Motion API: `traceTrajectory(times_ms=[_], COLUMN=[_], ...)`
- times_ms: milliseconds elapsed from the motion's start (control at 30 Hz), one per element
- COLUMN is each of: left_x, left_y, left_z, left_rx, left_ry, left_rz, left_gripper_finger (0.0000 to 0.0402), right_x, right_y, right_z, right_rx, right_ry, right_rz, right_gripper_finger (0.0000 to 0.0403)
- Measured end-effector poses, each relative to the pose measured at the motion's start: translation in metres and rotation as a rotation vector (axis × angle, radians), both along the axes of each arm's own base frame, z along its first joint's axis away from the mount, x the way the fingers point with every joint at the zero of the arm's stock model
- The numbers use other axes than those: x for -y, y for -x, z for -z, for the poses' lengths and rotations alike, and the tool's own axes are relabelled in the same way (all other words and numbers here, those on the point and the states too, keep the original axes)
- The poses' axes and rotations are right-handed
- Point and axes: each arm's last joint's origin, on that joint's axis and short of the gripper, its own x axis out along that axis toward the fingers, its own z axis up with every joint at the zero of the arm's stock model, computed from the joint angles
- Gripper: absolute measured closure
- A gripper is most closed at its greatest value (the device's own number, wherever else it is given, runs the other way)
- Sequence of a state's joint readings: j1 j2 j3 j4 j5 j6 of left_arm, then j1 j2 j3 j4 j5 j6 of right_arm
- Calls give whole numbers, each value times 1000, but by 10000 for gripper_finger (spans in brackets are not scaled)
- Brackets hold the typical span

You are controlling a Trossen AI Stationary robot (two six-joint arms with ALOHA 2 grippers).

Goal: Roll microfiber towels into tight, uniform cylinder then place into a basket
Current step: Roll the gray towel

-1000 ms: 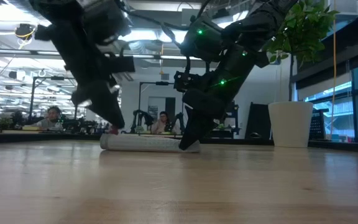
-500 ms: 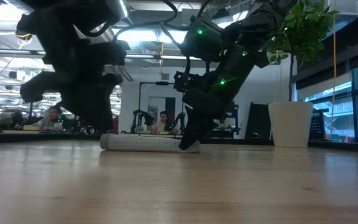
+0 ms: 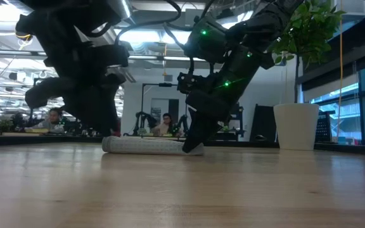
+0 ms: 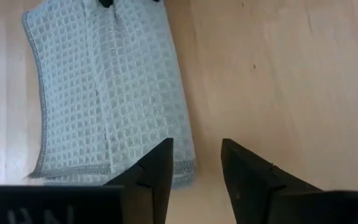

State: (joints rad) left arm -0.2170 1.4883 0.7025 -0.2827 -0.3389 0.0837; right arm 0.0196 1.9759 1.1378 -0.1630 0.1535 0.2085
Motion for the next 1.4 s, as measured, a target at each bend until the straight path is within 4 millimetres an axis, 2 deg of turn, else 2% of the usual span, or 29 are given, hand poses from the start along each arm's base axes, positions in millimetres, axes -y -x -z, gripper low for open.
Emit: traceTrajectory(times_ms=[133, 267, 400, 567, 667, 833, 1000, 1133, 1400], left_x=[-4, -6, -8, -8, -8, -9, -10, -10, -17], left_y=[-3, -9, -13, -13, -13, -13, -12, -10, -8], left_z=[5, 18, 31, 38, 38, 40, 40, 34, -5], left_rx=[-9, -29, -75, -97, -94, -96, -96, -95, -27], left_ry=[-1, 4, -59, -72, -61, -74, -70, -31, 73], left_rz=[-19, -43, -31, -63, -81, -93, -107, -79, -63], left_gripper_finger=[270, 269, 269, 270, 295, 384, 398, 400, 401], right_x=[0, 0, 0, 0, 0, 0, 0, 0, -1], right_y=[0, 0, 0, 0, 0, -1, -1, -1, -1], right_z=[0, 0, 0, 0, 0, 0, 0, 0, 0], right_rx=[1, 4, 4, 4, 4, 6, 5, 6, 12], right_ry=[0, 0, -1, 0, -3, -7, -8, -10, -19], right_rz=[0, 0, 0, -1, -6, -10, -12, -14, -22], right_gripper_finger=[185, 185, 185, 185, 185, 185, 185, 185, 185])
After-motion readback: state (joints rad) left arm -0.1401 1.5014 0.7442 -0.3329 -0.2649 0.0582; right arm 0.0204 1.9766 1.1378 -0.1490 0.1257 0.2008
